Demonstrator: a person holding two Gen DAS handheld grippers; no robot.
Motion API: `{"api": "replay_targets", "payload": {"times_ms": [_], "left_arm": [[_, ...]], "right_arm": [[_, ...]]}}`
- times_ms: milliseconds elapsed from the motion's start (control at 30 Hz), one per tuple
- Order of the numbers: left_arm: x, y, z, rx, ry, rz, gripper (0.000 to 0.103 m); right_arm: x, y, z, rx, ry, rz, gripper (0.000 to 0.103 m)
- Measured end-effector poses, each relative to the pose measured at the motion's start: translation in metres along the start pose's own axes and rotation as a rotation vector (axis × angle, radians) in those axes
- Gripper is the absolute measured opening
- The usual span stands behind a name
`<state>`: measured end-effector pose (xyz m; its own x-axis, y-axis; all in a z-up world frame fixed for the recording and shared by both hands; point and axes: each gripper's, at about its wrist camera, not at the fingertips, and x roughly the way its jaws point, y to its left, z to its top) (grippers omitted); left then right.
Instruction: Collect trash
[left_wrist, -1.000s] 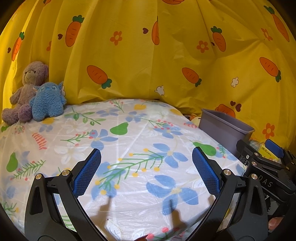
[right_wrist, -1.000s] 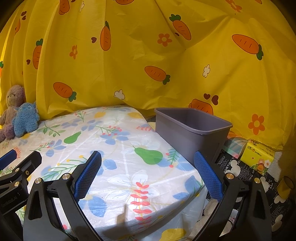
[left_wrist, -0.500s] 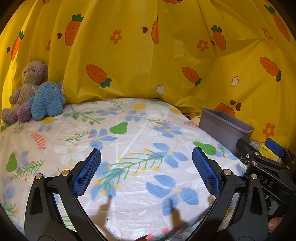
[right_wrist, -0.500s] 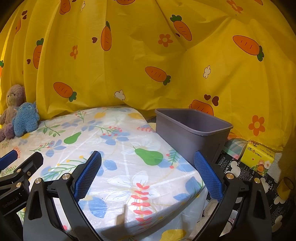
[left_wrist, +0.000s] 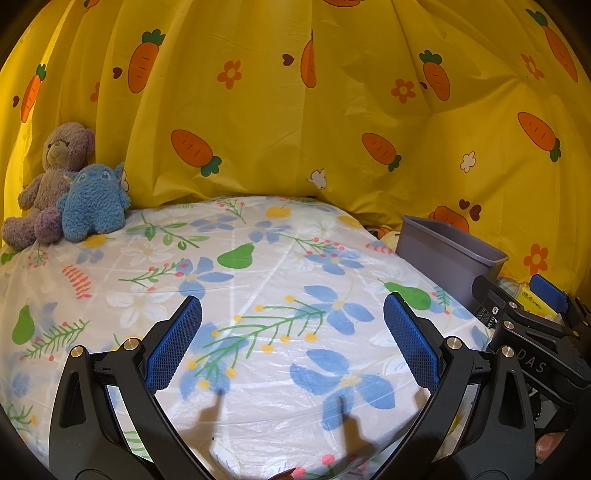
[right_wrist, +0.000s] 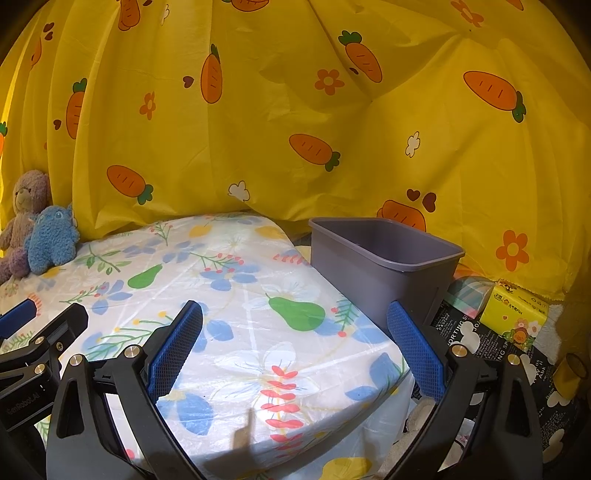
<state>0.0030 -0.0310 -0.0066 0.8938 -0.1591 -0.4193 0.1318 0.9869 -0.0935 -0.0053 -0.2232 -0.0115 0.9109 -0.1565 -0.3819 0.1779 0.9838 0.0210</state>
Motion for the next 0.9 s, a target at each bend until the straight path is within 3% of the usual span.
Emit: {"api": "replay_targets", "payload": {"times_ms": [900], "left_arm": [[0.0008, -0.002, -0.0011, 0.01, -0.001, -0.012, 0.097]], "right_arm": [[-0.0002, -0.0037, 0.003, 0.003, -0.001, -0.001, 0.096]]}}
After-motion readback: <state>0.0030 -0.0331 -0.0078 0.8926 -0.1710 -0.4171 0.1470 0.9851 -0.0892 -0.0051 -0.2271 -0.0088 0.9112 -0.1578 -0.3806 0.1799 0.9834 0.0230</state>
